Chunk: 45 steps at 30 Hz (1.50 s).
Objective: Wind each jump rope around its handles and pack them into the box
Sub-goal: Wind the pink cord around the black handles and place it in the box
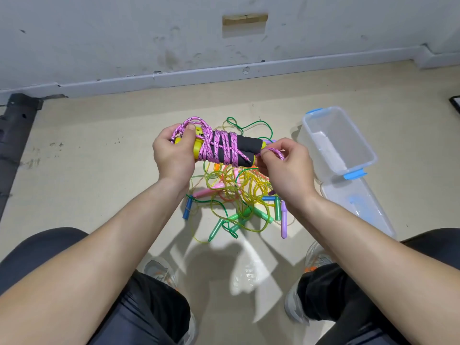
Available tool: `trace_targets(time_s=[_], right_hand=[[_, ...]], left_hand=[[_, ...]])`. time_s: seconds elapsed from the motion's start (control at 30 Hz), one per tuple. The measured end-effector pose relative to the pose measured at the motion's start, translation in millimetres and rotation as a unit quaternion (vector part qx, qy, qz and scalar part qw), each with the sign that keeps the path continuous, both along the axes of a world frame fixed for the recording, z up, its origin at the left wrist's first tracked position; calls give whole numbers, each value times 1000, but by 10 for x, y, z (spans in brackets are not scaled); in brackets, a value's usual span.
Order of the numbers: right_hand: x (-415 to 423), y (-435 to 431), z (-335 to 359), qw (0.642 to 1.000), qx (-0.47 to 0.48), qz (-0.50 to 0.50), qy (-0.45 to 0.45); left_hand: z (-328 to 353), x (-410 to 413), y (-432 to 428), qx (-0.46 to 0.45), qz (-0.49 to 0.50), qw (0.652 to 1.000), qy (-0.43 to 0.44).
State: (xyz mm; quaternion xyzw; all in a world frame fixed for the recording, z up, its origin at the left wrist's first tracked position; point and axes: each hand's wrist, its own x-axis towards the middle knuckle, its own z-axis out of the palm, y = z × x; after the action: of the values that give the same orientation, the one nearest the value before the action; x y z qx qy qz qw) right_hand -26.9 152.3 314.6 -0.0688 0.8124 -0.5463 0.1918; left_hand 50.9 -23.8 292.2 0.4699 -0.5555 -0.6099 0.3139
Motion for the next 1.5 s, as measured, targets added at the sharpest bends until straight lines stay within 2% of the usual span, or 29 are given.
trace_targets(time_s=[0.07, 0.17, 0.3, 0.4, 0.47, 0.53, 0.6, 0.63, 0.7, 0.8, 0.9, 1.0, 1.1, 1.27, 1.37, 1.5], right_hand=[[-39, 13, -18, 995, 56, 34, 76], [-48, 33, -28, 966, 138, 104, 192], [-47, 26, -75, 878, 249, 235, 333], [-80, 41, -33, 820, 309, 300, 377], [-133, 51, -15, 800, 314, 320, 399], [-199, 70, -44, 792, 282, 333, 427], [-282, 86, -86, 806, 222, 348, 425], [-317, 85, -87, 827, 180, 350, 400], [-361, 80, -51, 880, 97, 343, 314], [-348, 80, -18, 909, 62, 355, 208], [-249, 79, -80, 902, 62, 387, 178], [-170, 36, -174, 900, 50, 393, 183], [-113, -4, -267, 899, 58, 384, 203], [-64, -16, -355, 906, 69, 346, 234], [1, -24, -403, 912, 73, 323, 242], [71, -36, -435, 922, 59, 276, 265]], left_hand=[[7, -5, 31, -27, -5, 1000, -15], [5, -11, 85, -70, -15, 996, -47], [-33, -9, 134, -119, -43, 989, -80], [-47, 13, 108, -34, -62, 995, -76], [-40, 17, 67, 20, -83, 994, -69], [-18, -6, -1, 31, -113, 990, -73], [25, -16, -78, 44, -138, 987, -71], [36, -16, -117, 57, -149, 985, -65], [70, -9, -161, 92, -171, 980, -52], [126, -4, -149, 110, -196, 974, -39], [173, -11, -181, 119, -188, 973, -65], [249, -9, -259, 198, -184, 961, -64], [254, 6, -254, 259, -169, 951, -11], [200, 13, -59, 257, -169, 949, 66], [180, 17, 23, 211, -219, 953, 13], [217, 49, 127, 209, -309, 927, -47]])
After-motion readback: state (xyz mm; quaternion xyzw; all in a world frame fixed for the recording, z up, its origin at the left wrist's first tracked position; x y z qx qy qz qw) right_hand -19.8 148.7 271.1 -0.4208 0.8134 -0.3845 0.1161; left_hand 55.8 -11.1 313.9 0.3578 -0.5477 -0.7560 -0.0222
